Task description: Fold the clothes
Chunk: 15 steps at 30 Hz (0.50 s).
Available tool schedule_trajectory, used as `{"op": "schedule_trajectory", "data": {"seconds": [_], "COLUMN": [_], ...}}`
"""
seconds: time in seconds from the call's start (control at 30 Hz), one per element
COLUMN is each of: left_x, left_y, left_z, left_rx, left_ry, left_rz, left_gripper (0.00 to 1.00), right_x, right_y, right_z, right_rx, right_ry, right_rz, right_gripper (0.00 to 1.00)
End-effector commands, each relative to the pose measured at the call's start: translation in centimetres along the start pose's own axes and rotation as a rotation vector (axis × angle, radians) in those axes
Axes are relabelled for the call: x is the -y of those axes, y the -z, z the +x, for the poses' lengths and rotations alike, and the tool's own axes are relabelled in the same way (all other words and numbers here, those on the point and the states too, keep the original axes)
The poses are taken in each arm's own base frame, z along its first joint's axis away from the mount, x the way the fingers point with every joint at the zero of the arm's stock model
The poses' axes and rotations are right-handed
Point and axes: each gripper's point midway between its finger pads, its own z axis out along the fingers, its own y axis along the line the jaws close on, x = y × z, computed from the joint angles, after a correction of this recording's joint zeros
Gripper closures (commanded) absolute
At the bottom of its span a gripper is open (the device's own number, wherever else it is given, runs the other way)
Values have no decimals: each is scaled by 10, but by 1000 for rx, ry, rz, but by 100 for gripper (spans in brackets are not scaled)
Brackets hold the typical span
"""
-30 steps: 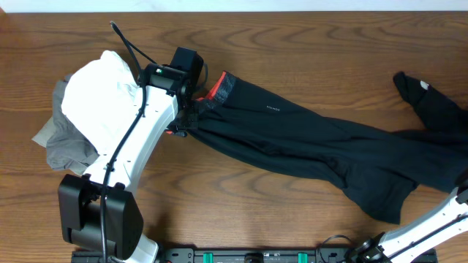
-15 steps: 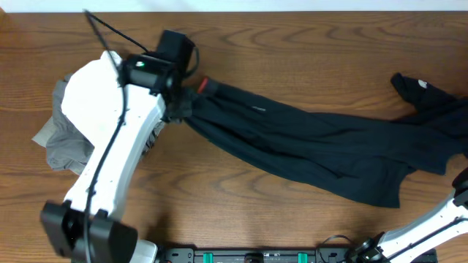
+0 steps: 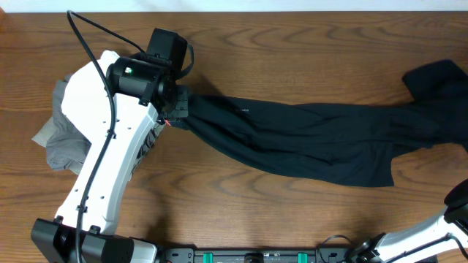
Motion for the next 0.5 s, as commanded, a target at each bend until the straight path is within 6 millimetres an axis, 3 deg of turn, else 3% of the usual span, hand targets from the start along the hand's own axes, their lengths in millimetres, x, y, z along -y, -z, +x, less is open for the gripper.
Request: {"op": "schedule_trajectory", "data": {"seconds": [0.0, 0.17, 0.3, 0.4, 0.47], "left_x": [-7, -7, -8, -7, -7], "left_y": [4, 4, 4, 4, 4], "left_z": [-4, -4, -3, -2, -2], "left_rx": [17, 16, 12, 9, 6], "left_ry": [-2, -3, -4, -4, -5], "left_rz": [-26, -25, -26, -23, -23], "left_gripper": [93, 93, 91, 90, 90], "right_x": [-10, -6, 11, 25, 37], "right_y": [-26, -78, -125, -152, -161], "right_z": [34, 91, 117, 118, 115], "right_rx": [-124, -271, -263, -190, -149], "right_ry": [73, 91, 76, 50, 11], "right_rz": [22, 122, 202, 207, 220], "right_gripper": [52, 45, 44, 55, 75]}}
